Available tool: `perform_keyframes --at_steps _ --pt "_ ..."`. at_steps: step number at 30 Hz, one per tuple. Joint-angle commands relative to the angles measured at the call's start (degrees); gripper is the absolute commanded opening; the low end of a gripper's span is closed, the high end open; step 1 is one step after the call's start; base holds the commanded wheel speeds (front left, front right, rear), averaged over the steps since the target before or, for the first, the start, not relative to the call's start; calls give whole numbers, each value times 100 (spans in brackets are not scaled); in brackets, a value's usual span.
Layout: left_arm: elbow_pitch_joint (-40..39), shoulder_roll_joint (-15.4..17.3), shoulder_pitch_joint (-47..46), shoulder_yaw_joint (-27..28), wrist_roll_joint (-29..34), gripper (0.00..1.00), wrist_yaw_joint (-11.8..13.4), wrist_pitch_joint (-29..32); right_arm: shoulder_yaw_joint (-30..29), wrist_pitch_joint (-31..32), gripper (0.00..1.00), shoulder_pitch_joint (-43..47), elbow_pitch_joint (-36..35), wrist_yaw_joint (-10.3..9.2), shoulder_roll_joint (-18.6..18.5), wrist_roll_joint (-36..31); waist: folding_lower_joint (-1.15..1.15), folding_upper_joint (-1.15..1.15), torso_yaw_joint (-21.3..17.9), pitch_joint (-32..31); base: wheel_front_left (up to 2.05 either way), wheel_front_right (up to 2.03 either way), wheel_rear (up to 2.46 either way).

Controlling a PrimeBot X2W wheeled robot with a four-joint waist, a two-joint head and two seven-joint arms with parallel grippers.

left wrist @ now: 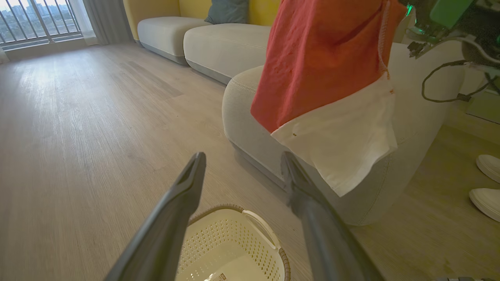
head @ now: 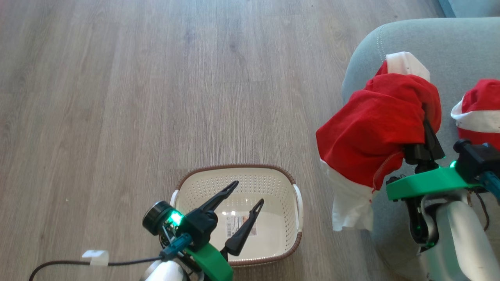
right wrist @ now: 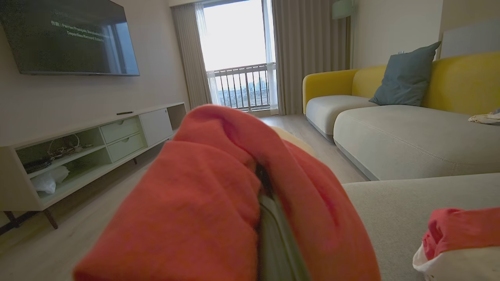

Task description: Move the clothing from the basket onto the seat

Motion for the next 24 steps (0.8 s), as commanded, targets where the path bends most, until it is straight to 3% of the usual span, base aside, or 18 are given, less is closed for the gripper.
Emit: perform_keyframes --at_steps 1,12,24 --pt "-141 51 -142 160 24 100 -7 -28 101 -54 0 -89 -178 -1 38 26 0 0 -1 1 0 0 0" --pt "-126 32 -104 217 15 100 -7 -28 131 -54 0 -119 -162 -1 38 50 0 0 -152 -31 0 0 0" --pt "-190 57 -97 173 48 100 -7 -28 43 -54 0 -118 -308 -1 38 -24 0 0 -797 64 0 0 0"
